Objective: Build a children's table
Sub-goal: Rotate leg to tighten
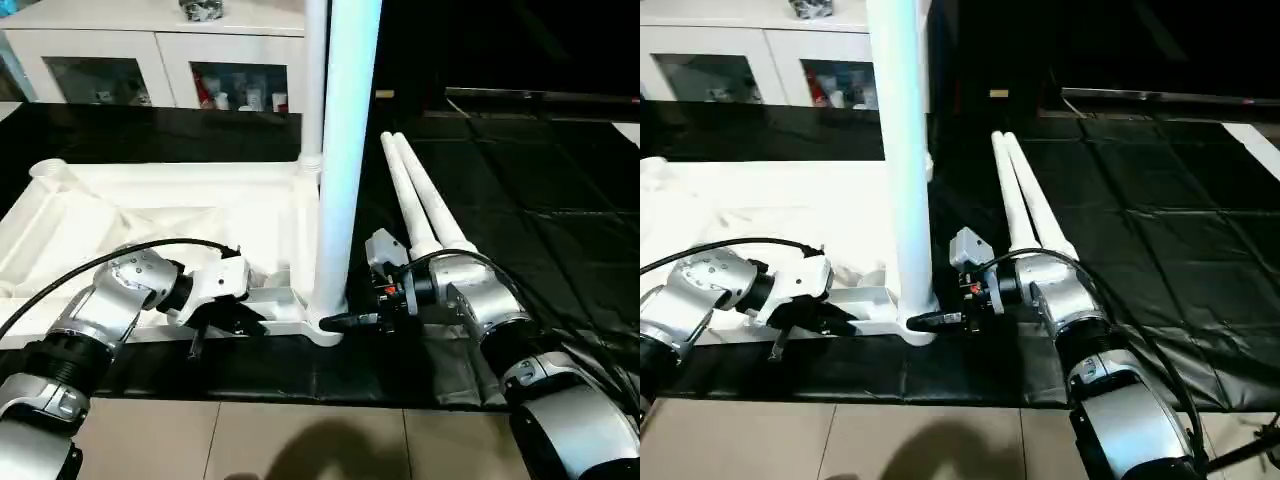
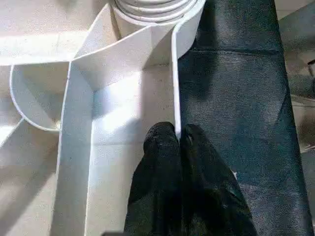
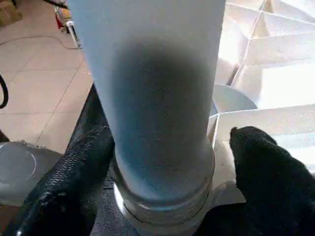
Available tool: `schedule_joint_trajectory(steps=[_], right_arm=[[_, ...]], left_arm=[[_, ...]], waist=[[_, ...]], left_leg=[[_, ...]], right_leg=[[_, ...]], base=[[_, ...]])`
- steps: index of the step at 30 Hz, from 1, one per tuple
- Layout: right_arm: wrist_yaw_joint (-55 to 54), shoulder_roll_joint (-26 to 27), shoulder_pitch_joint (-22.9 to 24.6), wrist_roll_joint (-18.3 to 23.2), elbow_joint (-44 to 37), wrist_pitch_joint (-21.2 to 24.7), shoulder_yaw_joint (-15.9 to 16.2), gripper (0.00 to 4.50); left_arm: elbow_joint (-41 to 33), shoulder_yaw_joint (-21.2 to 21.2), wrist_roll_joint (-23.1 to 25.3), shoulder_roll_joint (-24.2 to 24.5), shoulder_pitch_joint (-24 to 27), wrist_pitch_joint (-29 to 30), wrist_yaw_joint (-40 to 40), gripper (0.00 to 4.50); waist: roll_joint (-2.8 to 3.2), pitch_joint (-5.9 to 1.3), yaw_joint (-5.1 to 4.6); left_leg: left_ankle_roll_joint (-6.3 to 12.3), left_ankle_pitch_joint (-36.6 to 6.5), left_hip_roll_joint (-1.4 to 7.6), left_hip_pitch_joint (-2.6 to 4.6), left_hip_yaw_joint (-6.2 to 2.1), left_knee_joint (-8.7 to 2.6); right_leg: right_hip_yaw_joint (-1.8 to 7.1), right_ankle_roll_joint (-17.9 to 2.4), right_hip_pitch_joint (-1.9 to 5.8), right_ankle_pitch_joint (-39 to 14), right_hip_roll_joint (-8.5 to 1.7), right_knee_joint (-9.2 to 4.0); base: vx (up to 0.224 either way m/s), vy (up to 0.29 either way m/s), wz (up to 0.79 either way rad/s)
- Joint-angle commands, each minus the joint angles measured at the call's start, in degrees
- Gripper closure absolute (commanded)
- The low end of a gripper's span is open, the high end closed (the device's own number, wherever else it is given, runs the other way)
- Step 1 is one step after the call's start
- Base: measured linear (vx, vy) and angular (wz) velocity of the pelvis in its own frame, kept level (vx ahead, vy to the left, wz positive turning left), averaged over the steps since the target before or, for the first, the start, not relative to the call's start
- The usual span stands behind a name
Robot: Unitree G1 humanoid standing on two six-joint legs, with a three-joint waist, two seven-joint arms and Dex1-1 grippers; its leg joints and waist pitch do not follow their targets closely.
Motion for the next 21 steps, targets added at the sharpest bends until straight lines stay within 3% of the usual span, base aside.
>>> schedule_joint_trajectory(steps=[1,11,19,21], right_arm=[[0.3,0.3,-1.1,-0.1,0.7,-0.9,0.1,0.95],[1.5,1.3,-1.5,-0.2,2.3,-2.1,0.6,1.73],[1.6,1.8,-1.3,-0.5,2.7,-2.3,0.3,1.80],[0.6,2.3,-0.4,0.4,2.2,-0.5,-0.5,1.80]], left_arm=[[-0.9,-2.9,1.4,-0.4,1.1,-1.0,-2.2,4.50],[0.0,-3.0,1.8,-0.6,1.0,-1.8,-2.0,4.50],[1.0,-2.3,1.6,-0.9,0.7,-1.5,-1.1,4.50],[2.2,-1.0,1.2,-2.1,0.1,0.5,1.5,4.50]], waist=[[0.17,-4.05,-0.34],[0.20,-4.05,-0.28],[0.44,-4.07,-0.27],[0.40,-4.07,-0.31]], left_leg=[[3.18,-4.8,0.01,-0.27,1.14,-3.27],[3.03,-5.1,0.01,-0.28,1.15,-3.27],[2.92,-5.4,-0.02,-0.25,1.15,-3.22],[2.79,-5.7,-0.01,-0.21,1.15,-3.24]], right_leg=[[3.32,-12.0,3.76,-3.1,-4.26,-3.68],[3.31,-11.7,3.79,-3.4,-4.26,-3.71],[3.30,-12.0,3.75,-3.2,-4.22,-3.68],[3.29,-12.0,3.75,-3.3,-4.20,-3.73]], base=[[0.000,0.000,0.00],[0.000,0.000,0.00],[0.000,0.000,0.00],[0.000,0.000,0.00]])
